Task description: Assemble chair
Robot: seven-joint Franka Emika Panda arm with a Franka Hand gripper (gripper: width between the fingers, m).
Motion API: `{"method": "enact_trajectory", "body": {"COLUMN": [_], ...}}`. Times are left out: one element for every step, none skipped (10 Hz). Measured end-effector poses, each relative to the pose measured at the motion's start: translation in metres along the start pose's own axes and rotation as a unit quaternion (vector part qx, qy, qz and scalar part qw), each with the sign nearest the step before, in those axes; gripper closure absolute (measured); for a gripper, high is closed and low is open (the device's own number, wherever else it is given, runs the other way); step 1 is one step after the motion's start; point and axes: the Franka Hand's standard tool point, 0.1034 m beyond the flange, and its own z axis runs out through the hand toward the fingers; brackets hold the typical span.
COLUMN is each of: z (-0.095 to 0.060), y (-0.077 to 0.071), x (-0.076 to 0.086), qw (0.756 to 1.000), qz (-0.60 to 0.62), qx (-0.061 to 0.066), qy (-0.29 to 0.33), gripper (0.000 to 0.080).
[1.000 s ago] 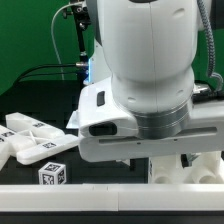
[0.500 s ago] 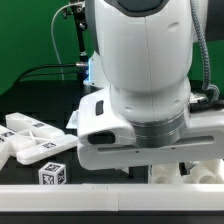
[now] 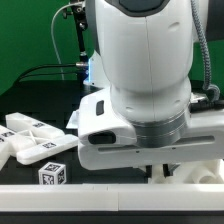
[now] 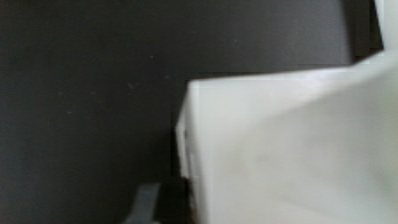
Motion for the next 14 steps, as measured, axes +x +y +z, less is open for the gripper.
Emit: {"method": "enact_trajectory", "body": {"z": [-0.001, -0.001, -0.002, -0.008, -0.019, -0.027, -0.039, -0.045, -0.043, -0.038, -0.033, -0.024, -0.018, -0.021], "y": [0.002, 0.002, 0.002, 0.001, 0.0, 0.0, -0.001, 0.001, 0.005, 0.01, 0.014, 0.015, 0.014, 0.016], "x": [0.0, 0.0, 0.0, -0.001, -0.005, -0.011, -0.017, -0.034, -0.04, -0.045, -0.047, -0.042, -0.038, -0.034], "qw": [1.0, 1.0, 1.0, 1.0, 1.0, 1.0, 0.999, 0.998, 0.996, 0.992, 0.987, 0.979, 0.973, 0.965], "qz": [0.002, 0.002, 0.002, 0.0, -0.005, -0.01, -0.021, -0.031, -0.037, -0.039, -0.038, -0.037, -0.039, -0.04], "qx": [-0.001, -0.001, -0.001, -0.001, 0.0, 0.001, -0.001, -0.003, -0.007, -0.011, -0.015, -0.021, -0.024, -0.028], "qy": [-0.001, -0.001, 0.0, 0.004, 0.009, 0.012, 0.036, 0.053, 0.086, 0.121, 0.158, 0.201, 0.225, 0.259], "gripper": [0.0761, 0.0768, 0.0768, 0.0769, 0.0769, 0.0769, 0.0769, 0.0769, 0.0769, 0.0769, 0.0769, 0.0769, 0.0769, 0.0769]}}
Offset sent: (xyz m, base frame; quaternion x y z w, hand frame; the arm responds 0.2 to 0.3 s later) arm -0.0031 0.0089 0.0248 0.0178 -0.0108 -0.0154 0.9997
